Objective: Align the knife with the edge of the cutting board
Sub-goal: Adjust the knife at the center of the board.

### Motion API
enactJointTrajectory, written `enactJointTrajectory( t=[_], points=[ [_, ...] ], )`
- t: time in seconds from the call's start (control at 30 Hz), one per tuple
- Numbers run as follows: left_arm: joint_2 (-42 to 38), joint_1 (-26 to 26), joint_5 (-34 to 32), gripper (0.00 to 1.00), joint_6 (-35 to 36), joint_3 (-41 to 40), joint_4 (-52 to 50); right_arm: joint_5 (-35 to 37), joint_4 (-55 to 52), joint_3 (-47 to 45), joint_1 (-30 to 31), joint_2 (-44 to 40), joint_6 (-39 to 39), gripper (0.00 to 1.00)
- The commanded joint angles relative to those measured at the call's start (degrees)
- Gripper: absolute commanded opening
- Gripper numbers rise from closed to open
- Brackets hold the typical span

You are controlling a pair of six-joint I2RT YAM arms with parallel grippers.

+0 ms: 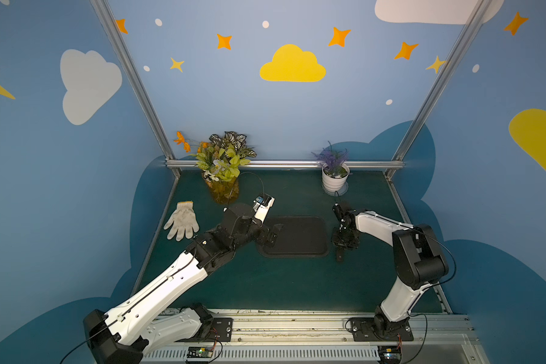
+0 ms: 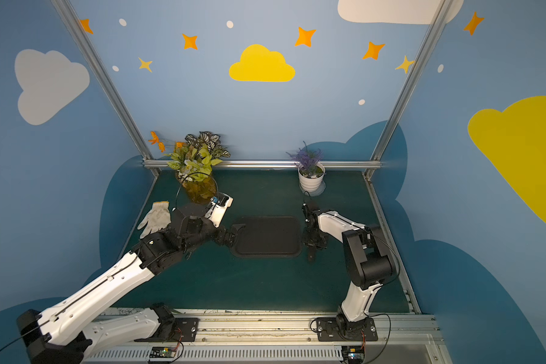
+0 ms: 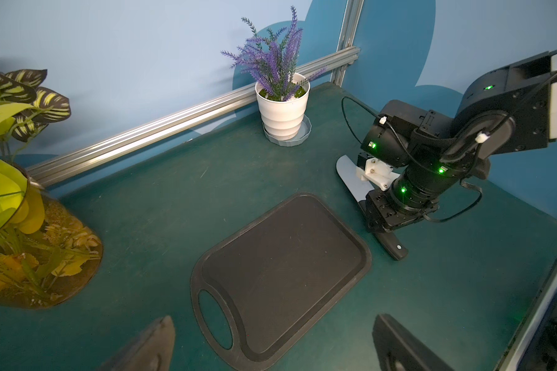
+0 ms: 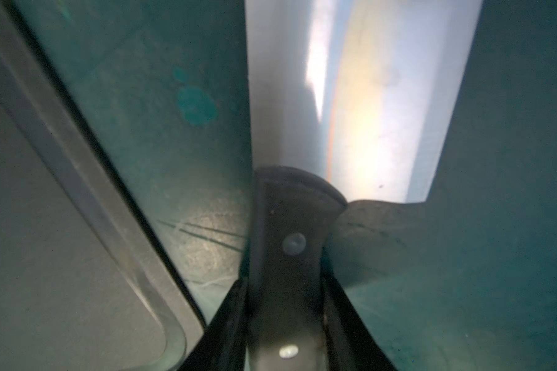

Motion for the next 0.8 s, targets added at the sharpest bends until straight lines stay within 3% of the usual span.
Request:
enactJointTrajectory(
  t=[0.0,0.1,0.5,0.77],
  points=[
    [-0.1,-0.2,-0.9,1.00,0.7,-0.5,0.5,-0.4,1.0,-1.4,0.3,1.2,0.9,0.20],
    [-0.1,-0.3,-1.1,1.00,0.9,-0.5,0.4,-0.6,0.4,-0.8,0.3,1.7,1.4,0.29],
    [-0.9,-1.1,-2.1,1.00,1.5,-0.7,0.5,-2.6,2.9,-1.8,0.5,3.9,5.0,0.45],
    [-1.3,-1.5,-2.9,1.00,1.9,-0.9,0.7,-3.0,6.5,-3.5,0.6,6.3,7.5,0.47]
  ],
)
